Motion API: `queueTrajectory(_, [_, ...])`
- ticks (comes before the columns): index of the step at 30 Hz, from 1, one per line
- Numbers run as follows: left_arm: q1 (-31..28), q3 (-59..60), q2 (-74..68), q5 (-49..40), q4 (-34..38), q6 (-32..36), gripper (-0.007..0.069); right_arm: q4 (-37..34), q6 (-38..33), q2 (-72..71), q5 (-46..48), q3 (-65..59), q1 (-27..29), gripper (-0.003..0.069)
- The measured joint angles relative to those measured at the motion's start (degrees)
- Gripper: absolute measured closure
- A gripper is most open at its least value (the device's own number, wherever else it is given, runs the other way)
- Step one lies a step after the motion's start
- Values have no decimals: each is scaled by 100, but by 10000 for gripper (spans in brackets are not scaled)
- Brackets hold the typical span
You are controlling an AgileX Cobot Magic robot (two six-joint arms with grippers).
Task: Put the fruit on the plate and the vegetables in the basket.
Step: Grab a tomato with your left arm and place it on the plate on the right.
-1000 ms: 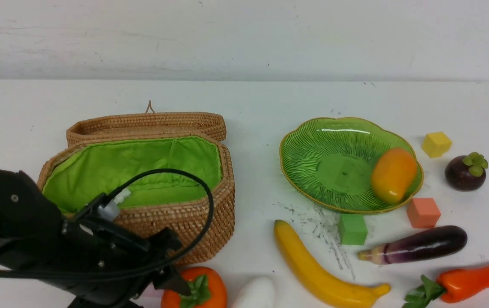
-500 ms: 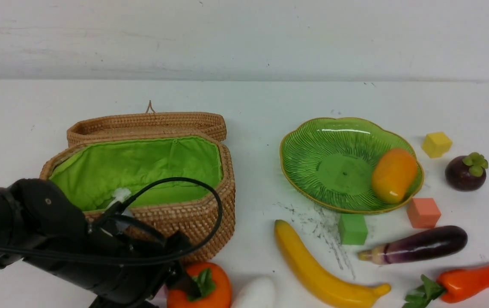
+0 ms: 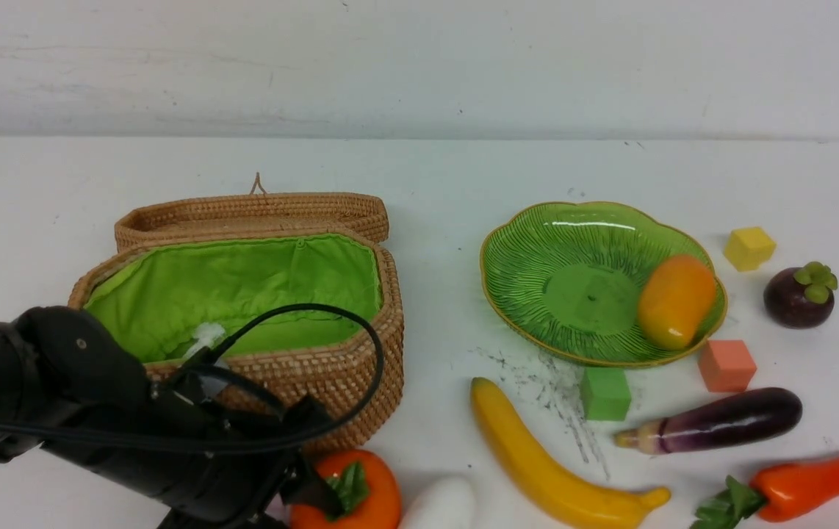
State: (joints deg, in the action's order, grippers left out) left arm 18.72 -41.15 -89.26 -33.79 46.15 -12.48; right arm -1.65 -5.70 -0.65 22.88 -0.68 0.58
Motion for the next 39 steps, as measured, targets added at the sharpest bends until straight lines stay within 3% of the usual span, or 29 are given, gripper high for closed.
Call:
queueTrajectory(3, [0,6,138,1,-36,17,347,0,0,0,0,0,0,414])
queueTrajectory(6, [0,6,392,1,-100,23,571,0,0,0,0,0,0,414])
queueTrajectory(7, [0,10,471,1,-112,29,612,0,0,0,0,0,0,414])
queueTrajectory(15, [0,10,712,-312,-129,23,632,0,0,0,0,0,0,414])
queueTrajectory(21, [0,10,712,-431,-150,23,503,0,0,0,0,0,0,414])
queueTrajectory(28, [0,10,712,-290,-41,23,48,0,0,0,0,0,0,414])
queueTrajectory(30, [0,10,706,-97,56,23,-15,0,0,0,0,0,0,414])
queueTrajectory(34, [0,10,506,151,202,50,-35,0,0,0,0,0,0,414])
queueTrajectory(39, [0,10,-63,89,599,403,33,0,0,0,0,0,0,414])
